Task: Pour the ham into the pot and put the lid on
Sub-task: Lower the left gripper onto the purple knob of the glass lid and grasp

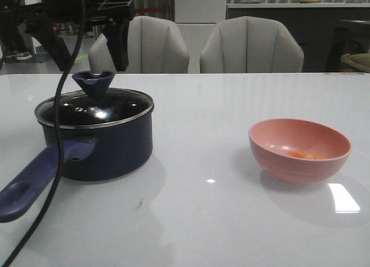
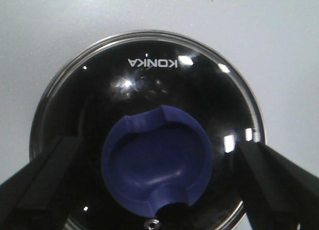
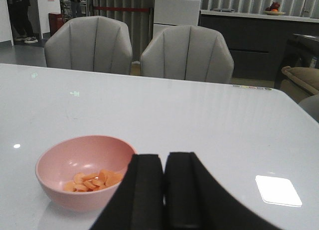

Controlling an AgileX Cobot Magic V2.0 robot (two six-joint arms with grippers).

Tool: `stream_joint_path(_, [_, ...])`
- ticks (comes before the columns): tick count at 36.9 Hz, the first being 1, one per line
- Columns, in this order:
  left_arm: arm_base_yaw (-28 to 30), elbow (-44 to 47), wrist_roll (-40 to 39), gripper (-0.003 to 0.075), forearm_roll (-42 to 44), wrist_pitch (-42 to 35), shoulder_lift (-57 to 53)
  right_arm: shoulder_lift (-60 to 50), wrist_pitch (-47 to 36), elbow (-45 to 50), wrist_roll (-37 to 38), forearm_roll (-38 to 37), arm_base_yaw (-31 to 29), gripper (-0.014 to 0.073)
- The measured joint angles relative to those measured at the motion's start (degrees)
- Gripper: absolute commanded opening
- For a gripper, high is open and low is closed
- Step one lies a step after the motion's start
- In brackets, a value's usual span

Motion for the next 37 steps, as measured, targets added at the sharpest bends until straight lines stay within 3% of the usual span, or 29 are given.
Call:
stream_joint_path(14, [0.00, -1.19, -1.47, 0.0595, 0.10, 1.16, 3.01, 0.00, 0.00, 0.00, 0.00, 0.00, 0.00, 0.0146])
stream_joint_path(25, [0.00, -1.21, -1.86, 0.0367, -0.11, 1.73, 3.75, 0.00, 0.00, 0.00, 0.00, 0.00, 0.00, 0.0146])
stream_joint_path(37, [0.00, -1.45, -1.86, 0.0333, -0.14, 1.87, 3.75, 0.00, 0.00, 0.00, 0.00, 0.00, 0.00, 0.0146])
